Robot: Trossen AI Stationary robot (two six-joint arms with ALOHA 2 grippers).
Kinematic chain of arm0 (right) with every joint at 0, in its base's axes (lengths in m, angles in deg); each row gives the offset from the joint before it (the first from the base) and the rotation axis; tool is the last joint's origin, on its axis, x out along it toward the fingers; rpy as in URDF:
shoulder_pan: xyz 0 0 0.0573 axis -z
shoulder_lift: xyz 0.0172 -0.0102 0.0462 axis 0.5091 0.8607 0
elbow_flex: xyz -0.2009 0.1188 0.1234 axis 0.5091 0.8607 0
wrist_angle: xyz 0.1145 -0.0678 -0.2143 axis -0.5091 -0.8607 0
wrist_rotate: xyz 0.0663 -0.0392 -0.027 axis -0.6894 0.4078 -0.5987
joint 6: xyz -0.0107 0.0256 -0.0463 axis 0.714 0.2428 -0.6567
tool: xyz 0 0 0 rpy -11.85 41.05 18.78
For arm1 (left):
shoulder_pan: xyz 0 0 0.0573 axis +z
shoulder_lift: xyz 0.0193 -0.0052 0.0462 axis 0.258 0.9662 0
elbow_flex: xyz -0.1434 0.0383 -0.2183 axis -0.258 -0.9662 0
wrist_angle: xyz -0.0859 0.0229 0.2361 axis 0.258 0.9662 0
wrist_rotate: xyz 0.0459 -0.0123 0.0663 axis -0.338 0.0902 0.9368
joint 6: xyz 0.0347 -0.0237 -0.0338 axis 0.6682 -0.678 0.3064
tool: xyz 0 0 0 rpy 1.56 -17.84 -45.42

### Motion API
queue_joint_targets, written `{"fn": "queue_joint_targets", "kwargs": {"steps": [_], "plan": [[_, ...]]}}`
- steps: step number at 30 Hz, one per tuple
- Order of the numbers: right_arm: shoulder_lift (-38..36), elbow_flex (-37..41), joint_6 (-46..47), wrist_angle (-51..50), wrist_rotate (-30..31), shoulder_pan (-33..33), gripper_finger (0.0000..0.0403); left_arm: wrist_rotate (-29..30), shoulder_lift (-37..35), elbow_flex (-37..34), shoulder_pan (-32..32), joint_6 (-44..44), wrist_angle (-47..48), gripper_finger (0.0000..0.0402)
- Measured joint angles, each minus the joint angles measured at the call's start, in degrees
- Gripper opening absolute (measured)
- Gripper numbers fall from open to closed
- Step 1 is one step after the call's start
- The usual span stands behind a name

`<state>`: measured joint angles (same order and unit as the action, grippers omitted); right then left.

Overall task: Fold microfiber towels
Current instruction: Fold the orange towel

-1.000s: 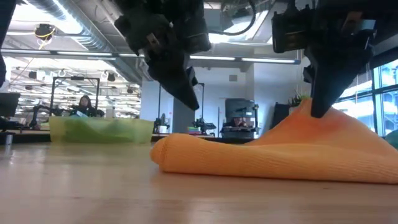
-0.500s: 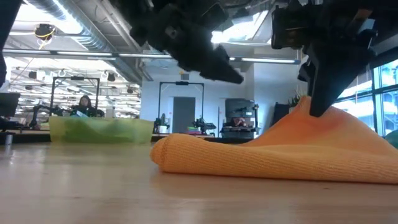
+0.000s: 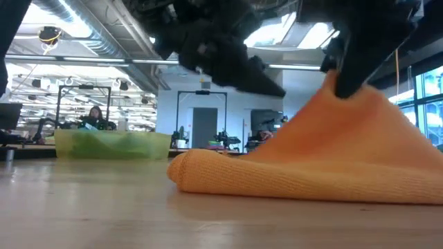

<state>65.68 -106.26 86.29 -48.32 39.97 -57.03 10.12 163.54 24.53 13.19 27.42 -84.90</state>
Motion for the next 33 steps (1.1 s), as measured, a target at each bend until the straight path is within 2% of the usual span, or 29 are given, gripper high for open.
{"fn": "queue_joint_targets", "kwargs": {"steps": [8,12,18,23,27,33], "plan": [[-0.11,-7.18,-5.57,-1.8,-0.16,-0.04,0.0007,-8.88,0.04,2.8,-1.14,2.6,4.36,0.012],[-0.11,-8.99,-8.13,-1.84,-0.6,-0.14,0.0005,-12.23,0.04,4.33,-0.98,2.53,10.06,0.012],[-0.13,-8.99,-6.88,-3.51,-0.62,-0.47,0.0006,-15.29,0.03,6.4,-0.27,2.43,19.66,0.012],[-0.13,-8.94,-5.66,-3.68,-0.64,-0.87,0.0005,-14.67,-0.67,6.57,0.78,2.72,23.73,0.012],[-0.13,-8.94,-5.58,-3.49,-0.62,-1.21,0.0005,-12.19,-0.81,6.57,0.44,4.21,23.08,0.012],[-0.13,-8.92,-4.67,-4.07,-0.52,-1.22,0.0004,-12.28,-0.57,6.57,-0.56,5.05,25.16,0.012]]}}
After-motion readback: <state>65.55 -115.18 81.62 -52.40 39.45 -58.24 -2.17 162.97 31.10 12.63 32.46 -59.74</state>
